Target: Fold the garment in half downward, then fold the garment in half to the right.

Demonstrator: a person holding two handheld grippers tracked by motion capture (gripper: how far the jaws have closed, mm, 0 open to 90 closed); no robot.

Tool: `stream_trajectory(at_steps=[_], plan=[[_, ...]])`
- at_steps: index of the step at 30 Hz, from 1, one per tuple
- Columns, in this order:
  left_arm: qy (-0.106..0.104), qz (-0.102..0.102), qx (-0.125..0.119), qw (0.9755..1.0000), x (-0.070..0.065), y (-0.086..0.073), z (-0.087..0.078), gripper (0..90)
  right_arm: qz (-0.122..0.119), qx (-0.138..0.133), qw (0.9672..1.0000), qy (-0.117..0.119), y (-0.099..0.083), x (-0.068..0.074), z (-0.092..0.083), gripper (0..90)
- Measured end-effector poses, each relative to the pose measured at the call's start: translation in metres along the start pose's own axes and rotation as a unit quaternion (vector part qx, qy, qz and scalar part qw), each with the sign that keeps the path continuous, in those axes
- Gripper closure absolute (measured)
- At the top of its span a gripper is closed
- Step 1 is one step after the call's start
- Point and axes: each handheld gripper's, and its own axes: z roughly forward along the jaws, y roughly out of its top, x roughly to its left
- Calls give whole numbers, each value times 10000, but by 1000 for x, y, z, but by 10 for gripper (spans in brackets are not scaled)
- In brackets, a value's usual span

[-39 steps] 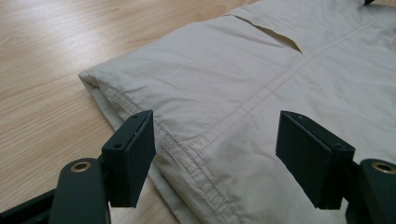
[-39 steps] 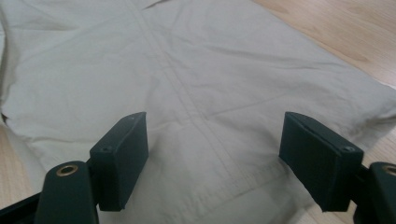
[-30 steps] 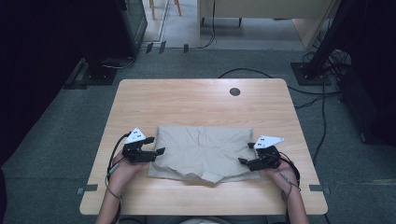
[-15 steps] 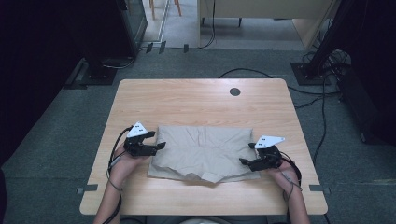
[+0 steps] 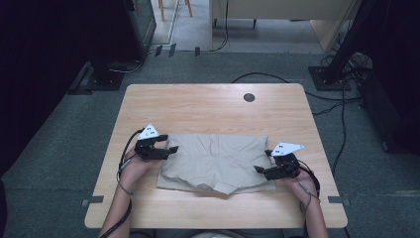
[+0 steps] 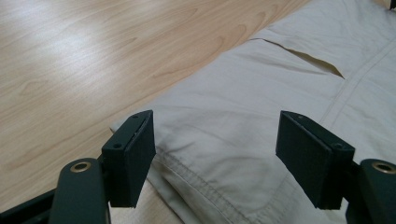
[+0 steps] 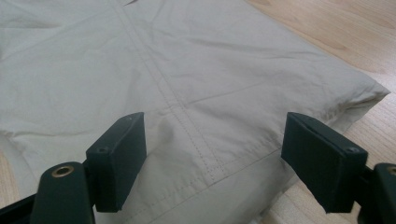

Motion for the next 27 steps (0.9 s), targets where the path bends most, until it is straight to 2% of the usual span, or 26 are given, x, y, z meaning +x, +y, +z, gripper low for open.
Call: stream_trajectory(at_steps=[3, 7, 12, 18, 27], plan=[[-23, -22, -52, 10000, 3, 1, 2, 284, -2, 29, 10000, -31, 0, 0, 1, 217], [2, 60, 2, 10000, 6, 3, 5, 284, 39, 50, 10000, -56, 1, 1, 3, 217], [-45, -42, 43, 10000, 10, 3, 10, 284, -22, 145, 9999, -81, 1, 3, 6, 215], [-45, 68, 74, 9999, 14, 8, 15, 284, 32, 36, 9998, -169, 4, 2, 2, 214], [-46, -60, 56, 10000, 26, 10, 20, 284, -22, 23, 9997, -260, 10, 6, 5, 213]])
